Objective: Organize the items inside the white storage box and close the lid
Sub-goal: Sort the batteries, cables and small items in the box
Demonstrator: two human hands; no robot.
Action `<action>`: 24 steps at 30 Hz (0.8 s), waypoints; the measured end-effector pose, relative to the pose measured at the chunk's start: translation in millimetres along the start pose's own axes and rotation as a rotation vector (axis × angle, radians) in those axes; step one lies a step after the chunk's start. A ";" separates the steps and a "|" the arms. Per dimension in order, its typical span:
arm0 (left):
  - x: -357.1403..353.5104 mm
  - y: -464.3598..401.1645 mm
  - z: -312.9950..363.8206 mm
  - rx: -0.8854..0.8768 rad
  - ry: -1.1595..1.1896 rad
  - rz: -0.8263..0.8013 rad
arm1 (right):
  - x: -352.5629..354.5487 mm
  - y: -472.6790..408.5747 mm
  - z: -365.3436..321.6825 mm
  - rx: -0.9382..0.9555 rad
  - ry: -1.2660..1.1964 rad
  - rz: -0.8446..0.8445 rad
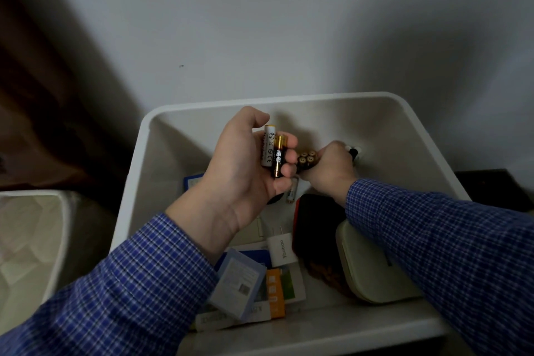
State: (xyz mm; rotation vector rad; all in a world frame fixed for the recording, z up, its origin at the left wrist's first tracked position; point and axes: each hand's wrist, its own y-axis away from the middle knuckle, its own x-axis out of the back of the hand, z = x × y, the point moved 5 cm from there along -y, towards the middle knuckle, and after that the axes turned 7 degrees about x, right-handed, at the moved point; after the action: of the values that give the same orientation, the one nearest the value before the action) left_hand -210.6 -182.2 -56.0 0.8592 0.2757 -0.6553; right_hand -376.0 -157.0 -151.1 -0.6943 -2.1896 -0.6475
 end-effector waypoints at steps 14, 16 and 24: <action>0.3 1.7 1.8 -0.061 -0.001 0.023 | -11.9 15.0 -11.4 0.139 0.309 -0.288; -1.8 1.0 1.7 -0.090 -0.012 0.065 | -19.3 13.4 -11.5 0.123 0.334 -0.301; -5.3 1.1 1.6 -0.153 -0.102 0.086 | -28.2 9.6 -15.7 0.110 0.404 -0.349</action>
State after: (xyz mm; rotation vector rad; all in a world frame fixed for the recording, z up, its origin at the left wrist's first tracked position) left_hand -214.0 -180.7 -51.7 0.6855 0.1936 -0.5880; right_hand -345.7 -167.7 -161.1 -0.1048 -1.9574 -0.7600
